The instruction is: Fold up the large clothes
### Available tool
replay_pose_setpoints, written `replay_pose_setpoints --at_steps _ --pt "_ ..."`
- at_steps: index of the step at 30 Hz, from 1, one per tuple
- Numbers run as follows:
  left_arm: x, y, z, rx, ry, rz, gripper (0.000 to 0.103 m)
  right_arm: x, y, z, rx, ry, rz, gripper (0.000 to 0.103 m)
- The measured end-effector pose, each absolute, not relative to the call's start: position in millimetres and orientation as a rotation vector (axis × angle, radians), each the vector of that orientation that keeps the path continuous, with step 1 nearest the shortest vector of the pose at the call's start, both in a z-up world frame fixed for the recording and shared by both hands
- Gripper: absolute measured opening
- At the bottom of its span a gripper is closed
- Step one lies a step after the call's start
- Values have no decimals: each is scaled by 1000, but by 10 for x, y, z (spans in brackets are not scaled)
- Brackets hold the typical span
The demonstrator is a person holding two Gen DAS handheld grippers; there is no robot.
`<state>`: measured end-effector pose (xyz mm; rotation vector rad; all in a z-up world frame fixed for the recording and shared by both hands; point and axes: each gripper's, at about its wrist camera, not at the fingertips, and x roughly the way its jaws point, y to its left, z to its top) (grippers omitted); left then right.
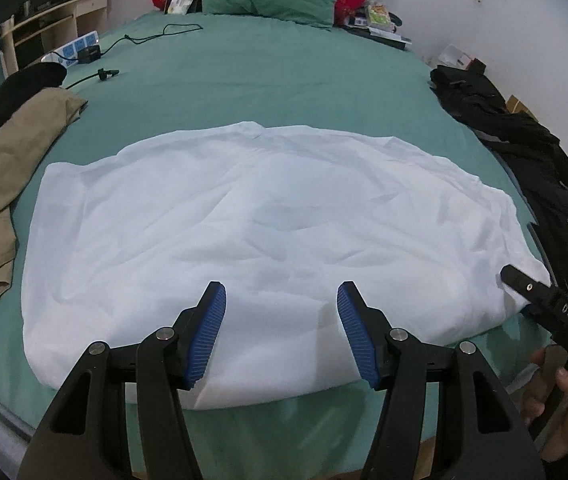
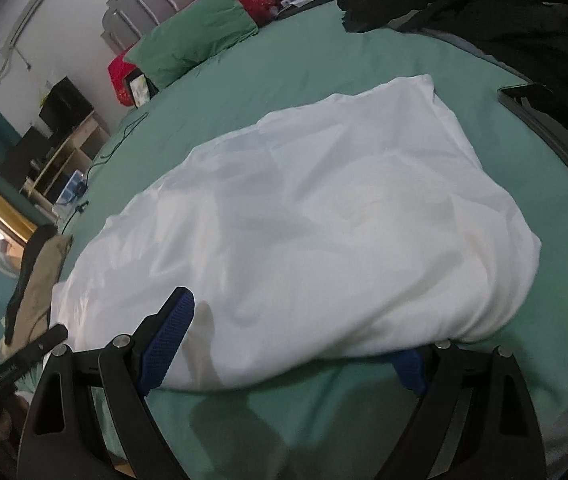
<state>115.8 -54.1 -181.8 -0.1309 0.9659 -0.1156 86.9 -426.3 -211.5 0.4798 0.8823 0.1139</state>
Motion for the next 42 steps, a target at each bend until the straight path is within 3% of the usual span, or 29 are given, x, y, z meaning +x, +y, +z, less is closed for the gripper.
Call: replay_pose_setpoints --at_steps 11,19,21,22,23,24,25,29,42 --pt "1433 -813 -1834 -177 957 -182 62 1357 -4432 -2147 623 773 155 90" --pt "1638 -1077 -2064 -101 1003 -123 62 1469 -4087 -2176 633 801 330 90" --pt "1635 -1137 -2081 -69 1003 -115 62 1532 -4011 -2193 606 820 336 81" --pt "1631 -1161 -2087 -54 1001 -108 62 1554 -3998 -2205 604 831 336 65" --pt "1631 -1189 -2094 -36 1003 -105 62 1581 -3987 -2224 604 845 342 43" --pt "1635 -1198 -2096 -21 1003 -104 62 1628 -3967 -2263 609 871 366 32" --pt "1638 -1229 -2098 -2 1006 -98 62 1650 -3958 -2291 628 886 393 28" --pt "1645 -1302 -2078 -10 1024 -98 62 1615 -3994 -2267 635 870 417 22" --pt "1521 -1915 -2045 73 995 -263 62 1332 -4269 -1779 535 786 276 19"
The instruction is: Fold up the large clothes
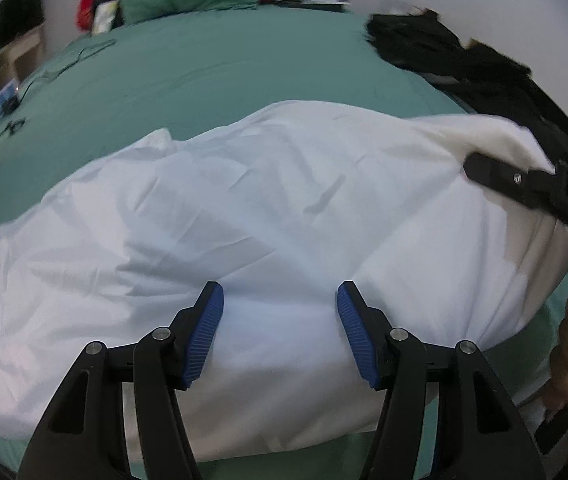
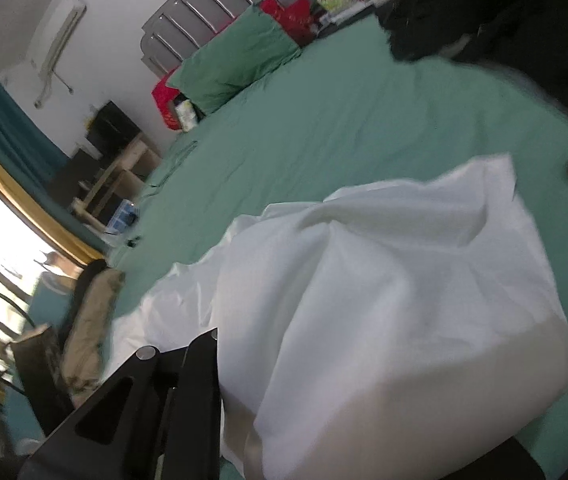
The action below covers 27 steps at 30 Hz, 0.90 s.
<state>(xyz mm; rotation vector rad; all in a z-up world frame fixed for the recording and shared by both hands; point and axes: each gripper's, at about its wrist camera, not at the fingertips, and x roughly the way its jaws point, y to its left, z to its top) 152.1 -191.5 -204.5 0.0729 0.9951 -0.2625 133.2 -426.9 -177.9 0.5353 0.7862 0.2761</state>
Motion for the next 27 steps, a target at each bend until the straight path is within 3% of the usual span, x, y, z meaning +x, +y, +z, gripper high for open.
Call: replay_pose_setpoints --at_steps 12,20,27 --pt "1581 -1601 -1901 35 1004 -341 62 1306 -3931 -1430 298 786 163 19" --pt "1418 -627 -1479 -38 864 -274 62 1334 -3365 -1077 120 779 146 19" --pt "1402 190 -1450 -86 834 -151 62 1395 -2695 -999 -15 801 179 19"
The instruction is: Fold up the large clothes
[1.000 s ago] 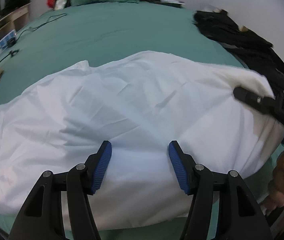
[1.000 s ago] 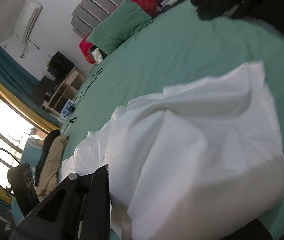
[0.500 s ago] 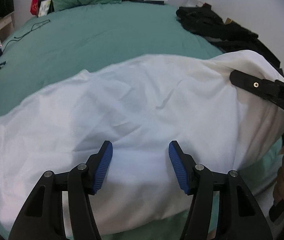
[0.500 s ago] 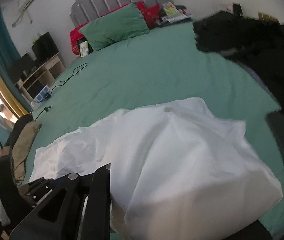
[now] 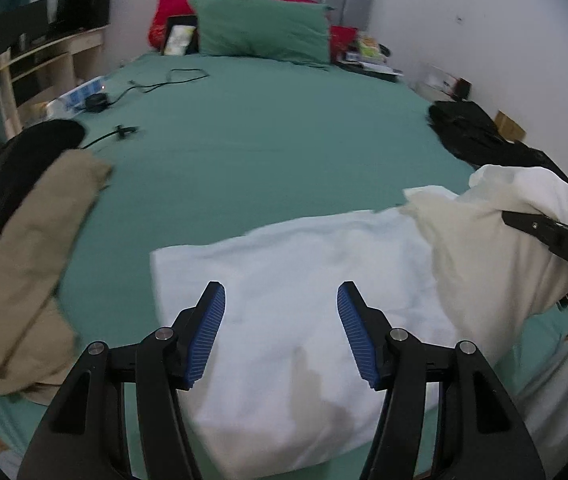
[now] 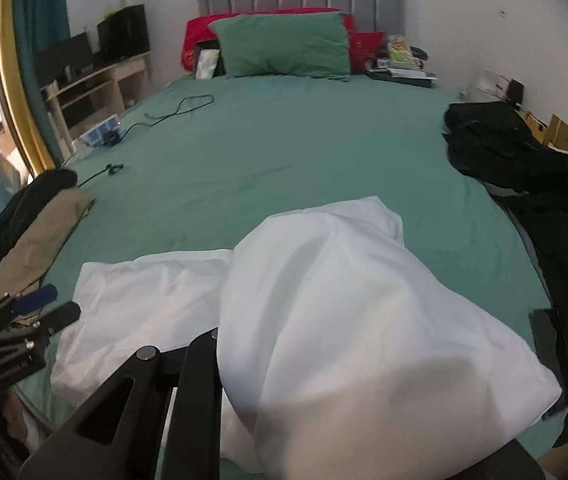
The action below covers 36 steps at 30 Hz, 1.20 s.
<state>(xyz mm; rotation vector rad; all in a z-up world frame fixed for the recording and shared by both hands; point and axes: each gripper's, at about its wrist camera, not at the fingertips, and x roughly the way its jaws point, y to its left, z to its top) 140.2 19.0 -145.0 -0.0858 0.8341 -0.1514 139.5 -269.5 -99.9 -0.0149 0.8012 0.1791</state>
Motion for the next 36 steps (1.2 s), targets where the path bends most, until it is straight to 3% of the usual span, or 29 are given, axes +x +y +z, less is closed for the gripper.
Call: replay_pose_setpoints --at_steps 7,19,21,22,23,27,36 --pt "1376 749 -1608 -168 858 -94 62 1439 -2048 -1129 -113 854 241 20" --pt "1434 1197 -1989 -288 969 -82 62 1339 -1104 -1613 -333 987 436 34" --pt "1442 1276 -1981 -325 966 -82 62 1248 -979 -1626 -403 985 489 50" --pt "1439 1314 -1973 -338 963 -77 62 1195 -926 -1627 -422 982 526 70" --pt "1441 1342 -1968 -347 961 -75 62 1141 -889 -1615 -431 978 572 81" --pt "1428 1468 -1878 -383 955 -69 62 834 -751 -1568 -466 936 737 82" --pt "1395 1478 -1410 -307 910 -89 62 595 -973 -1558 -230 954 924 82"
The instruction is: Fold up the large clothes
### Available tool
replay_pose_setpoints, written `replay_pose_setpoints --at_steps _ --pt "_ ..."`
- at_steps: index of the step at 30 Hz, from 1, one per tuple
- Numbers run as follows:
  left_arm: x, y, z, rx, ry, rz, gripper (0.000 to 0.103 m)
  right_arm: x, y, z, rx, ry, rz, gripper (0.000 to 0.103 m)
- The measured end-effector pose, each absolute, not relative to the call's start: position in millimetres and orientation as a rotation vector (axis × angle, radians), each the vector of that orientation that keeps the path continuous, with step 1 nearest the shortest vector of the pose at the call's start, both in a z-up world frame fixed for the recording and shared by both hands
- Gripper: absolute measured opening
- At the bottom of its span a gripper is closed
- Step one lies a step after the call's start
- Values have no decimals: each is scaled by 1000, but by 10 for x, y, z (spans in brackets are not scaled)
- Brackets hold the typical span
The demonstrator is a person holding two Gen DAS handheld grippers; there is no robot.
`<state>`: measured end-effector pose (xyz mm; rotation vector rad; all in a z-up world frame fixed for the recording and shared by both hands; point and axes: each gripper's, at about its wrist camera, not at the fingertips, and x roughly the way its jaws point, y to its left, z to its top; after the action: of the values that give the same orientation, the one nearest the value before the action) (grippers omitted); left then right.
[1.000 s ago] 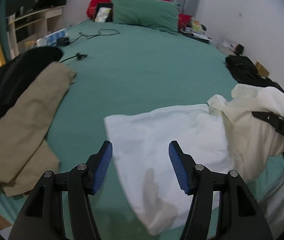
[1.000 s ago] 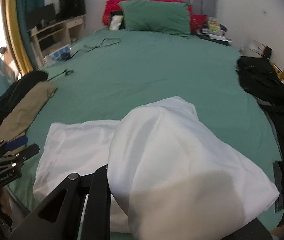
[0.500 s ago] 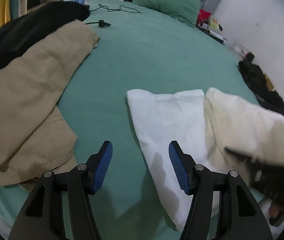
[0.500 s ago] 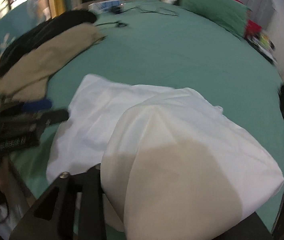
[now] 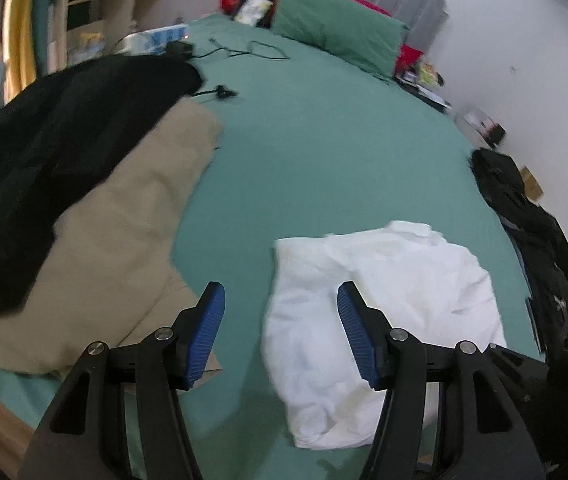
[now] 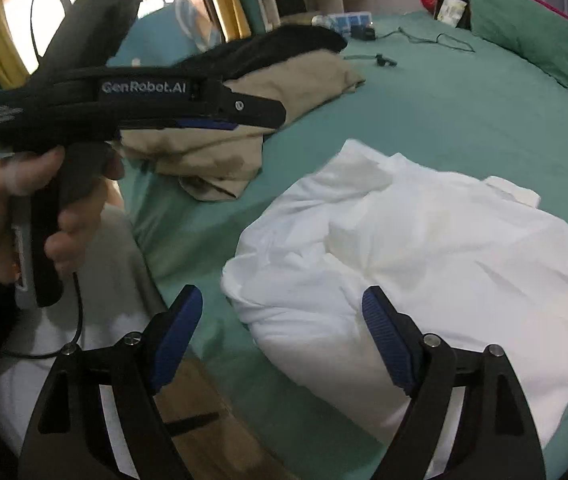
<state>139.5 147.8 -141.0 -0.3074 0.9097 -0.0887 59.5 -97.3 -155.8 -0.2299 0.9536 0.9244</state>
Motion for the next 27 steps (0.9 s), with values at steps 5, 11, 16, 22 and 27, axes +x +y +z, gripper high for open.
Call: replay_pose_setpoints --at_steps 5,11,16,22,27 --pt "1576 960 -1565 -276 999 -244 62 590 -1470 -1340 -131 889 855 82" --pt "1711 728 -2093 -279 1121 -238 62 756 -2412 -1244 66 833 621 82" --pt "1653 774 -2123 -282 1058 -215 5 976 -2962 -1531 222 878 423 82" --pt "1785 969 -2153 -274 1076 -85 33 1146 -2895 -1784 243 932 415 82" --pt "1823 1139 -2081 -319 1046 -23 43 1320 -2661 -2013 106 972 416 82"
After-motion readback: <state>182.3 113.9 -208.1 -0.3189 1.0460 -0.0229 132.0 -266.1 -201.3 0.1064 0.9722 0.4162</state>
